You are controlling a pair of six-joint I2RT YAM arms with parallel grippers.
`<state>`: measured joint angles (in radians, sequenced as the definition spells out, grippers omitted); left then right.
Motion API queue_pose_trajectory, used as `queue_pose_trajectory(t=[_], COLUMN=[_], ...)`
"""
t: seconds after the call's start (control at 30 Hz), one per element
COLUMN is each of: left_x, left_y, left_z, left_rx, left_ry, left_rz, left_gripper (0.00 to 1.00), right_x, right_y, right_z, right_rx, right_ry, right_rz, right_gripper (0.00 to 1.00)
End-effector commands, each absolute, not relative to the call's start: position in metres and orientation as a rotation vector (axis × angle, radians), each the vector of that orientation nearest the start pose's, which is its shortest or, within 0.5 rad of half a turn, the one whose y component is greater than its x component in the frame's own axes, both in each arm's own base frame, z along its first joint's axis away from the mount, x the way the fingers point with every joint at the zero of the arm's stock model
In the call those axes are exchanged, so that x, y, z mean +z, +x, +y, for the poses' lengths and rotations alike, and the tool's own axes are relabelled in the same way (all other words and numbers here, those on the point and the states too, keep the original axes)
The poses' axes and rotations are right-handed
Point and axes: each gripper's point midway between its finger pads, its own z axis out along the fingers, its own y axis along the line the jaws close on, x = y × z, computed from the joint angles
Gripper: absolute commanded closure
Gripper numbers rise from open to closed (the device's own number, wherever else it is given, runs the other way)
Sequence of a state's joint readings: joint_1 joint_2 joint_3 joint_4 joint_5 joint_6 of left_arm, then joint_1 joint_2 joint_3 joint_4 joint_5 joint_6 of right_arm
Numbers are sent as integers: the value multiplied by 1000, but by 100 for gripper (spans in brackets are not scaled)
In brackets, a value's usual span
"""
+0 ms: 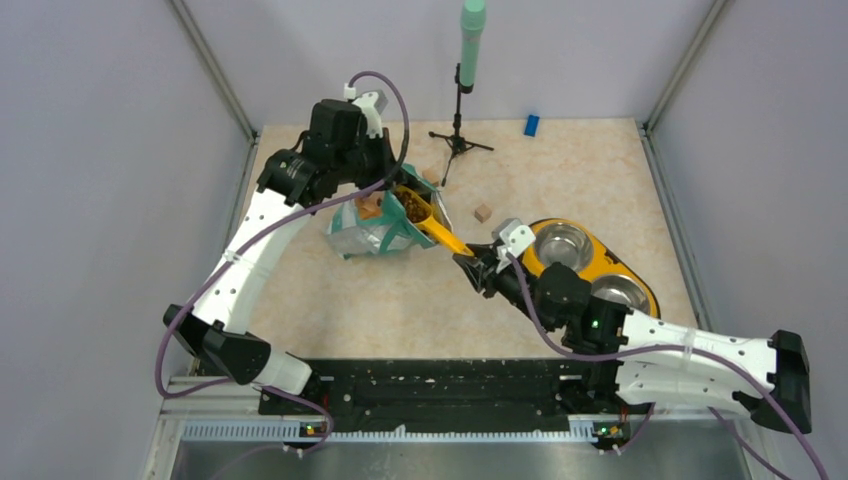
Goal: Serve the pet food
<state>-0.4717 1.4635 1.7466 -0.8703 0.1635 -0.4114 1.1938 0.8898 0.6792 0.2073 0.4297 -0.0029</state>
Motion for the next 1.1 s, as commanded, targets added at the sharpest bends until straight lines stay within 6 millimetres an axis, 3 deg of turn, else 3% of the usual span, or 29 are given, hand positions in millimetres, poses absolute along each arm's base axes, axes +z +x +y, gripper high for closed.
queue_pose_trajectory(t=[0.0, 0.13, 0.33, 0.63, 1.07], left_x=[400, 403, 405, 402, 402], left_y=[342, 342, 344, 350, 355], left_z=[-221, -220, -215, -212, -210], left_rx=[-740, -734, -707, -703, -697], left_ry=[145, 134, 113, 71, 61], left_rz=[1980, 1980, 1973, 1987, 1985], left_gripper=[100, 100, 100, 100, 100], right_x=[306, 312, 317, 325, 362], right_y=[183, 192, 180, 168, 158], right_z=[278, 290, 257, 246, 222], right_rx=[686, 595, 633, 657, 684], right_ry=[-521, -591, -538, -588, -559], right_rz=[1394, 1435, 1419, 1416, 1409], right_gripper=[100, 100, 100, 100, 100])
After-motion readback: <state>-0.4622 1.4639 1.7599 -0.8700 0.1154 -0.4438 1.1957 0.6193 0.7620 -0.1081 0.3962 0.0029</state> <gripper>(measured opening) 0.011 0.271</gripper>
